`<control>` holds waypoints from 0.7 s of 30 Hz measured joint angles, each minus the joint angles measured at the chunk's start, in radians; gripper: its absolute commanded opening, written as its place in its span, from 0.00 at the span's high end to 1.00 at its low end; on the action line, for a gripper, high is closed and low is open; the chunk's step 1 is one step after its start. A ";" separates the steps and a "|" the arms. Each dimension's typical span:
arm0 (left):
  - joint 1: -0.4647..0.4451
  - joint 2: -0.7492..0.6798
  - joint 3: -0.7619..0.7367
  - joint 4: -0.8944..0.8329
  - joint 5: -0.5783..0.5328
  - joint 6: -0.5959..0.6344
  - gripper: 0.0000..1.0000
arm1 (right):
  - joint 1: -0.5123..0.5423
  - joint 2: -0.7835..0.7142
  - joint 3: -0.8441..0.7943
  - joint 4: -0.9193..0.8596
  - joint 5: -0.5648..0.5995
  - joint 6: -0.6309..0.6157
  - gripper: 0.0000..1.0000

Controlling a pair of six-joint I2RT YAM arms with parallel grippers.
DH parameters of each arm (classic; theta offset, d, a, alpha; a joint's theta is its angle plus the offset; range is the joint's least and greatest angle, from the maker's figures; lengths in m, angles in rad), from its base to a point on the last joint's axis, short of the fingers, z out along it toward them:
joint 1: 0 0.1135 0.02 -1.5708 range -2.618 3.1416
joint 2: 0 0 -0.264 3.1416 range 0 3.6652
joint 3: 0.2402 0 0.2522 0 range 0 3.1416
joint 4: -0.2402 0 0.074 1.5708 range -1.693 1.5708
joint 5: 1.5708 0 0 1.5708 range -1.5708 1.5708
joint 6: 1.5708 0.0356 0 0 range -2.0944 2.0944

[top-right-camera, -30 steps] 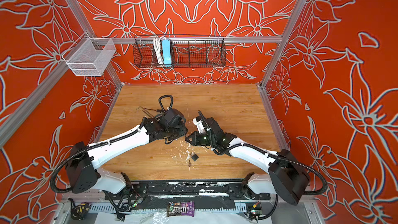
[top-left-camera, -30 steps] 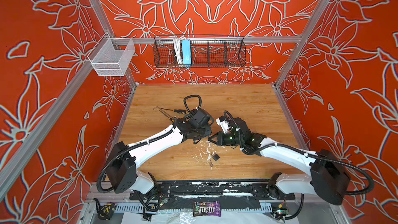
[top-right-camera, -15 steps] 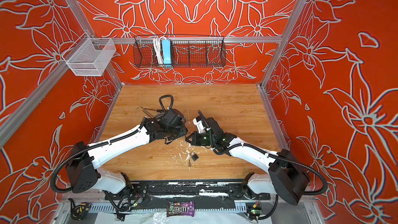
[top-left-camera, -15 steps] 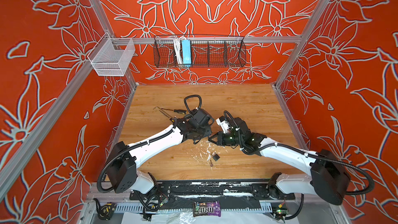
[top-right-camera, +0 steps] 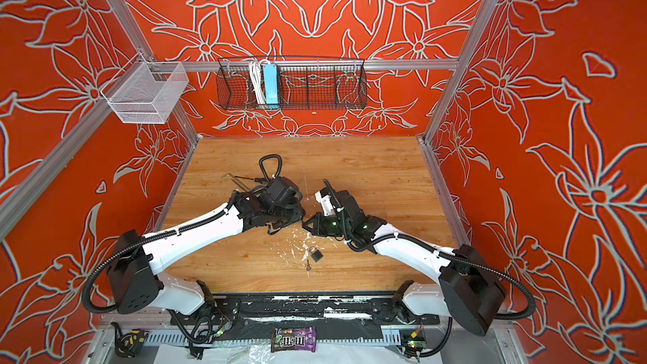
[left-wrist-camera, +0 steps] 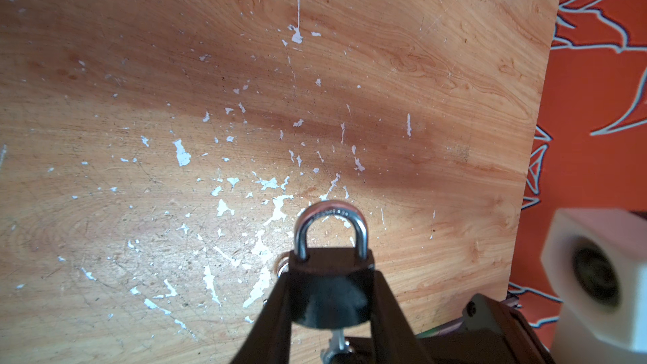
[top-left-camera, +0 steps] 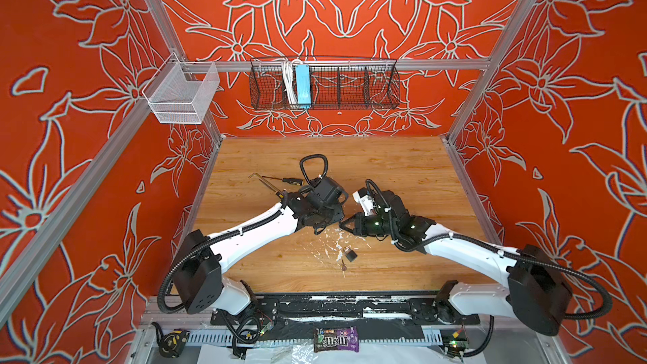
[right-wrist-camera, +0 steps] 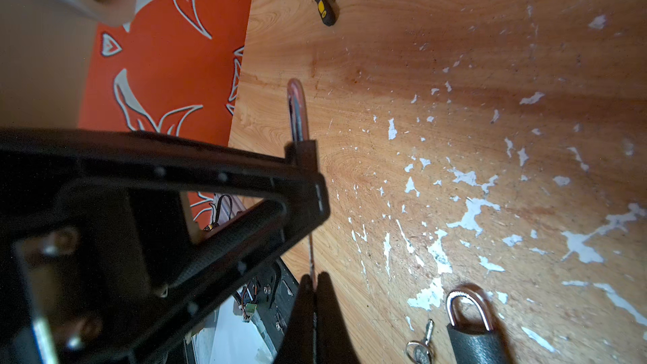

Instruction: Unlock with the key

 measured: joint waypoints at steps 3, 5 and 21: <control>0.000 0.003 0.006 -0.003 0.009 0.000 1.00 | -0.006 0.000 0.000 0.000 -0.003 -0.001 1.00; 0.000 0.004 0.006 -0.003 0.019 -0.001 1.00 | -0.013 0.000 0.001 -0.002 -0.012 -0.005 1.00; -0.003 0.006 0.011 0.003 0.079 -0.016 1.00 | -0.050 0.004 0.026 -0.045 -0.050 -0.026 1.00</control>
